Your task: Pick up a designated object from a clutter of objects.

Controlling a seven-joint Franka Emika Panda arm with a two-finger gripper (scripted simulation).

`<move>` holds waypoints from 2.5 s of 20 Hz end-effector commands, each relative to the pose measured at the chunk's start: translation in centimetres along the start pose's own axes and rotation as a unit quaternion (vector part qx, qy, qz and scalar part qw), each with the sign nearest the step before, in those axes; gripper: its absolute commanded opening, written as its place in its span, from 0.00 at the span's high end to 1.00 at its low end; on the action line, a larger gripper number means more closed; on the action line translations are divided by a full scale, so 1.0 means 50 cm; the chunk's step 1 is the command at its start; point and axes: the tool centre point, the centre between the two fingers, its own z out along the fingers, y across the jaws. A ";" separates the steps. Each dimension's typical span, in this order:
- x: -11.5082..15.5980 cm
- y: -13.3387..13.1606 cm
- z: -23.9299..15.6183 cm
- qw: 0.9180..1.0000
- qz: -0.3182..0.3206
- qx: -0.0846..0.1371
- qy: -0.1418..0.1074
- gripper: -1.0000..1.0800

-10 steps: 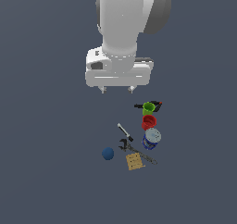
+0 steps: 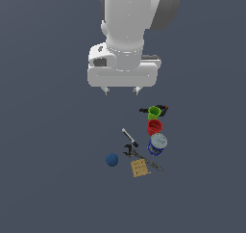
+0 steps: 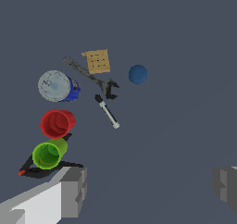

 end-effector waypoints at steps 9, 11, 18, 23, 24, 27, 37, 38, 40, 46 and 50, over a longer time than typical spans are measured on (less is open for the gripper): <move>0.018 0.003 0.013 1.000 0.000 0.001 0.002 0.04; 0.030 0.005 0.024 1.000 0.000 0.003 0.002 0.04; 0.089 0.017 0.086 1.000 0.000 0.010 0.003 0.04; 0.144 0.030 0.159 1.000 0.001 0.016 0.005 0.04; 0.155 0.033 0.176 1.000 0.001 0.017 0.005 0.04; 0.185 0.042 0.227 1.000 0.002 0.020 0.007 0.04; 0.255 0.069 0.389 1.000 0.005 0.026 0.010 0.04; 0.258 0.071 0.401 1.000 0.006 0.027 0.010 0.04; 0.265 0.074 0.422 1.000 0.006 0.027 0.010 0.04; 0.274 0.080 0.460 1.000 0.007 0.028 0.011 0.04; 0.274 0.081 0.463 1.000 0.007 0.028 0.010 0.04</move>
